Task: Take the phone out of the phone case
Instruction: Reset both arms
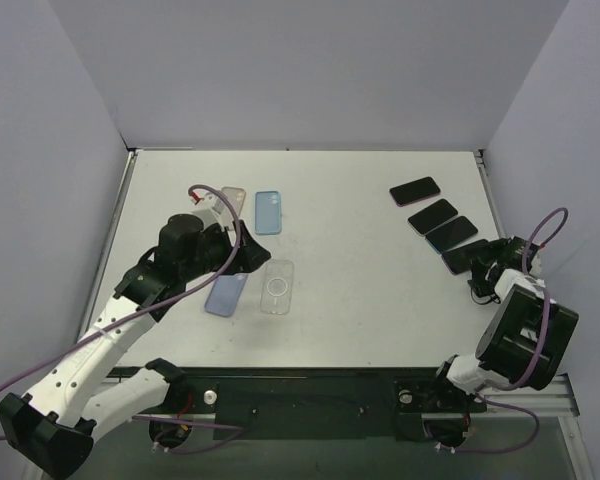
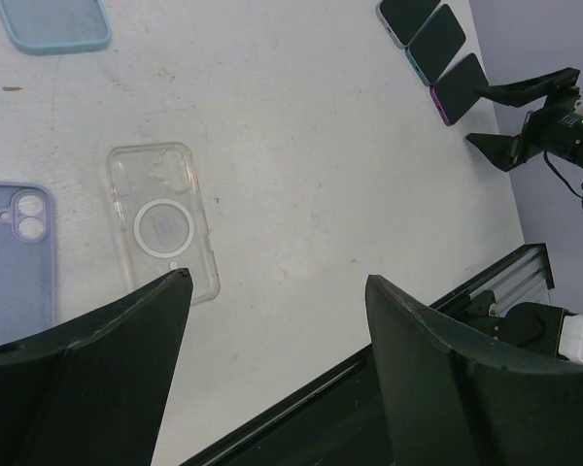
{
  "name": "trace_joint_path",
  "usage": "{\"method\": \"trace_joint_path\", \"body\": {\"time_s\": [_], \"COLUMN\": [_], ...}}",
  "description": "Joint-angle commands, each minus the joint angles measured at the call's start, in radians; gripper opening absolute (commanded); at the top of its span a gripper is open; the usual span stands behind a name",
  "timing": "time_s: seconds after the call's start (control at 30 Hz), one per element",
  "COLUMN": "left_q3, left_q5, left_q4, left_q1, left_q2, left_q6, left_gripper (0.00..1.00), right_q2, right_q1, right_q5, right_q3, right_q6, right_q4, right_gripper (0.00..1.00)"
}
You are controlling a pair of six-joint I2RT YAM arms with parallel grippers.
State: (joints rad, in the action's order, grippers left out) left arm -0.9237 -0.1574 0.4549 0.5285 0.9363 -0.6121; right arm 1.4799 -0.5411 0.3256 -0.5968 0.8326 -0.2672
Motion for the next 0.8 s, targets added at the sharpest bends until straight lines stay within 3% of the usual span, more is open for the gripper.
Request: {"method": "trace_joint_path", "body": {"time_s": [0.0, 0.2, 0.27, 0.4, 0.47, 0.6, 0.77], "left_q3": [-0.049, -0.033, -0.026, -0.024, -0.027, -0.033, -0.046], "left_q5": [0.018, 0.093, 0.127, 0.271, 0.332, 0.430, 0.509], "left_q4": [-0.005, -0.096, -0.136, -0.159, -0.165, -0.180, -0.200], "left_q1": [0.008, 0.007, 0.007, 0.007, 0.007, 0.007, 0.007], "left_q2": [-0.020, -0.123, -0.167, -0.250, -0.287, -0.350, -0.404], "left_q6": [0.015, -0.001, -0.006, -0.014, -0.009, 0.043, 0.092], "left_gripper": [0.82, 0.83, 0.83, 0.84, 0.84, 0.84, 0.84], "right_q2": [-0.169, -0.410, -0.493, -0.651, -0.743, -0.897, -1.058], "right_q1": [0.010, 0.151, 0.291, 0.686, 0.786, 0.877, 0.883], "right_q5": [-0.254, -0.470, -0.488, -0.643, -0.668, -0.649, -0.654], "right_q3": [-0.089, -0.164, -0.187, -0.253, -0.284, -0.369, -0.429], "right_q6": [-0.136, -0.202, -0.222, -0.247, -0.265, -0.328, -0.429], "right_q4": [0.401, 0.637, 0.664, 0.753, 0.767, 0.803, 0.786], "right_gripper": [0.74, 0.76, 0.76, 0.79, 0.82, 0.86, 0.87]}}
